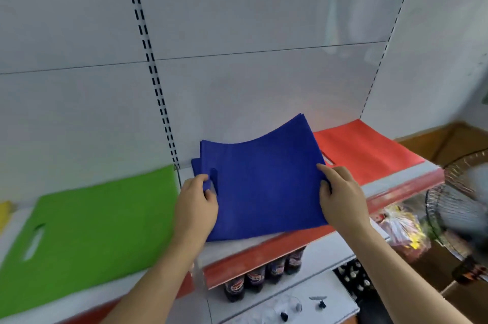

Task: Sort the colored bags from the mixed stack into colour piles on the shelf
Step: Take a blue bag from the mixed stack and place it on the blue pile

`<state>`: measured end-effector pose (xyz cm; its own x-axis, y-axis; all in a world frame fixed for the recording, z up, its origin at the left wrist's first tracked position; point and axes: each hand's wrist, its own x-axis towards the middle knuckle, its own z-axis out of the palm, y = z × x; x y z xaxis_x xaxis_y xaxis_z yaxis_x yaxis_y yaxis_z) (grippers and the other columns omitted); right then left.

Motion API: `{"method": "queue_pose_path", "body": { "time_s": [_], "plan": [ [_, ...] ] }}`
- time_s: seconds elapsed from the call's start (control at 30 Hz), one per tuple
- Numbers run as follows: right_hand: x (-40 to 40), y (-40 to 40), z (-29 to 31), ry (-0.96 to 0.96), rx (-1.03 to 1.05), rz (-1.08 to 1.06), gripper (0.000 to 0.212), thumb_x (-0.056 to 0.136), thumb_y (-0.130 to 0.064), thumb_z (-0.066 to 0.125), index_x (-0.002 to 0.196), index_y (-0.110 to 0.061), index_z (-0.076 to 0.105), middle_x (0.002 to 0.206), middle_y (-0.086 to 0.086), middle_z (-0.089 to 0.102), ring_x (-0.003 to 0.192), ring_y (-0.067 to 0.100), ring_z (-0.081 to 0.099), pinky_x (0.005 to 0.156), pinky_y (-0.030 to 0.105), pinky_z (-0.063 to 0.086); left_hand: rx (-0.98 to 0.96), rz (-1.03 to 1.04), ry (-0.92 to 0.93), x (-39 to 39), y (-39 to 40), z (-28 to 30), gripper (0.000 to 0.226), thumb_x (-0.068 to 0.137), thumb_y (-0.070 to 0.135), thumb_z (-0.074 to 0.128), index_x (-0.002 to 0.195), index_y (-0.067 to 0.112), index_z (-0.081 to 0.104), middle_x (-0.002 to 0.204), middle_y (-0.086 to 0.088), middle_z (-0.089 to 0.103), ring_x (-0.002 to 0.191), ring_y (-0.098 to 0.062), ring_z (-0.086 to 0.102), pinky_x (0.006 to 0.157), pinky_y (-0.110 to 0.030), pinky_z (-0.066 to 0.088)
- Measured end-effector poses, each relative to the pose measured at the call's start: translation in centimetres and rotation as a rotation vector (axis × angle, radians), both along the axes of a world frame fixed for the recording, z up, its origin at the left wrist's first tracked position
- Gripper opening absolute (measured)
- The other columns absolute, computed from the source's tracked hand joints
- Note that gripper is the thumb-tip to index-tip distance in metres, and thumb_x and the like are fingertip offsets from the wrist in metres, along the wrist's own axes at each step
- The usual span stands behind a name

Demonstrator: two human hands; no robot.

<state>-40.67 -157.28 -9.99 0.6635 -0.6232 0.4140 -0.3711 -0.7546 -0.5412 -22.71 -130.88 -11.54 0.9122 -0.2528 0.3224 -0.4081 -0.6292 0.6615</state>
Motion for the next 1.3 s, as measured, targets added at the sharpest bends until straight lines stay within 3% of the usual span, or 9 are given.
{"method": "queue_pose_path", "body": {
  "time_s": [0.23,0.4,0.57,0.73,0.93,1.03,1.17,1.3],
  "plan": [
    [4.3,-3.9,-1.2,0.124,-0.039,0.134,0.045,0.104,-0.01,0.051,0.149,-0.011,0.058,0.133,0.003,0.059,0.12,0.031,0.059,0.091,0.045,0.055,0.187,0.139,0.005,0.5,-1.2,-1.5,0.039,0.096,0.011,0.059,0.135,0.009,0.064,0.126,-0.01,0.067,0.111,-0.029,0.065,0.088,-0.04,0.051],
    [5.9,-6.1,-2.7,0.272,-0.034,0.228,0.051,0.105,-0.022,0.053,0.154,-0.009,0.05,0.141,0.005,0.057,0.128,0.03,0.053,0.099,0.043,0.052,0.355,0.217,0.025,0.0,-1.9,-1.8,0.039,0.099,0.014,0.055,0.137,0.008,0.062,0.123,-0.013,0.065,0.108,-0.031,0.062,0.091,-0.043,0.051],
    [6.1,-7.1,-3.2,0.395,-0.104,0.338,0.059,0.103,-0.041,0.057,0.15,-0.006,0.051,0.145,0.008,0.058,0.135,0.032,0.05,0.111,0.042,0.044,0.499,0.283,0.03,-0.6,-2.5,-1.5,0.029,0.1,0.013,0.052,0.125,0.006,0.064,0.115,-0.014,0.062,0.101,-0.033,0.058,0.088,-0.043,0.048],
    [6.5,-7.4,-3.1,0.44,-0.199,0.378,0.043,0.103,-0.045,0.05,0.127,-0.01,0.057,0.133,0.007,0.061,0.131,0.03,0.049,0.115,0.04,0.039,0.559,0.327,0.016,-0.6,-3.1,-1.3,0.026,0.1,0.014,0.049,0.118,0.007,0.067,0.109,-0.013,0.067,0.094,-0.031,0.059,0.087,-0.041,0.046],
    [7.1,-7.5,-3.0,0.504,-0.206,0.382,0.049,0.106,-0.05,0.04,0.135,-0.012,0.052,0.145,0.005,0.053,0.139,0.027,0.042,0.12,0.038,0.033,0.612,0.333,-0.025,-0.8,-3.1,-1.9,0.03,0.103,0.023,0.041,0.098,0.013,0.069,0.096,-0.005,0.07,0.083,-0.024,0.057,0.088,-0.038,0.046],
    [6.9,-7.5,-2.8,0.525,-0.184,0.378,0.062,0.107,-0.055,0.036,0.147,-0.009,0.046,0.16,0.011,0.04,0.151,0.03,0.031,0.125,0.041,0.029,0.633,0.331,-0.024,-1.1,-3.2,-1.7,0.035,0.105,0.032,0.039,0.105,0.012,0.069,0.103,-0.006,0.072,0.09,-0.026,0.06,0.091,-0.039,0.047],
    [6.3,-7.3,-2.5,0.486,-0.241,0.381,0.07,0.108,-0.056,0.034,0.159,-0.008,0.038,0.169,0.012,0.03,0.157,0.029,0.022,0.129,0.039,0.023,0.6,0.355,-0.043,-2.0,-3.0,-1.2,0.051,0.106,0.042,0.042,0.142,0.01,0.058,0.136,-0.006,0.063,0.122,-0.028,0.057,0.103,-0.042,0.048],
    [6.6,-6.3,-2.1,0.437,-0.316,0.425,0.068,0.108,-0.054,0.037,0.158,-0.008,0.043,0.168,0.014,0.033,0.158,0.032,0.021,0.129,0.042,0.021,0.569,0.404,-0.077,-4.0,-2.2,-0.3,0.054,0.105,0.043,0.045,0.146,0.011,0.054,0.147,-0.01,0.056,0.137,-0.031,0.048,0.113,-0.046,0.042]
  ]
}}
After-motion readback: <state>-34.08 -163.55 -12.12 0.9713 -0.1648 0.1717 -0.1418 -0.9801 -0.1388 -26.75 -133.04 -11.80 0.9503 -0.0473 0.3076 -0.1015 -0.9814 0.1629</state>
